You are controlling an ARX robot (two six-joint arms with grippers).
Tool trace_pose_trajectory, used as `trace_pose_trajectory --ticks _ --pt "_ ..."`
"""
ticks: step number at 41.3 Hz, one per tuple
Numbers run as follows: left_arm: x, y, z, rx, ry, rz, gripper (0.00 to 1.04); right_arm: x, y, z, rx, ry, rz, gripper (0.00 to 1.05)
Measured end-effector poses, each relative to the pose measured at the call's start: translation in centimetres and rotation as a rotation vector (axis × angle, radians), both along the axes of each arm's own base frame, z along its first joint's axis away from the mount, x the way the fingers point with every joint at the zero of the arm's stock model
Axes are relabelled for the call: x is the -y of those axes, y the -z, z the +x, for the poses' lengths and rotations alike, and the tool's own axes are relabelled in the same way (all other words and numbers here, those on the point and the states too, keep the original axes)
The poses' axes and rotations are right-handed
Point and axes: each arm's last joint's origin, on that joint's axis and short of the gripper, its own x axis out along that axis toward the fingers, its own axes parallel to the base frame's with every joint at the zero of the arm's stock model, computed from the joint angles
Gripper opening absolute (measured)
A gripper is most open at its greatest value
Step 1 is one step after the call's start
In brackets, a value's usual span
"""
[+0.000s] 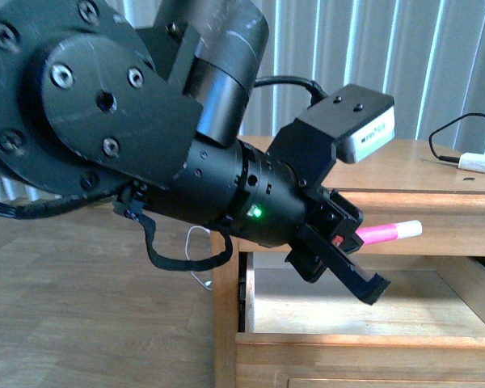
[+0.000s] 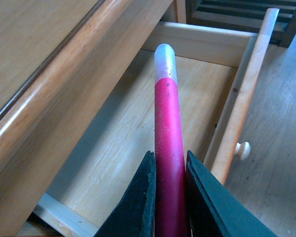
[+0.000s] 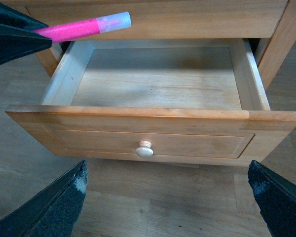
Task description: Place pink marker in drawer with both arms
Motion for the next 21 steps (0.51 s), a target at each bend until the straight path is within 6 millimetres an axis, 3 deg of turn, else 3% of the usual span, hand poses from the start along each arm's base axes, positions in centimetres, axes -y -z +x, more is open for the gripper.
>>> trace_pose_trajectory --ticks 12,19,21 --pt "1.0 4.2 2.0 -0.035 -0.073 0.044 0.15 0.0 0.0 0.0 0.0 0.0 0.0 0.96" --pt "1.4 5.2 2.5 -0.06 -0.096 0.042 0.15 0.0 0.0 0.0 0.0 0.0 0.0 0.96" --pt "1.5 5.2 2.5 -0.065 -0.095 0.038 0.24 0.0 0.0 0.0 0.0 0.0 0.0 0.96"
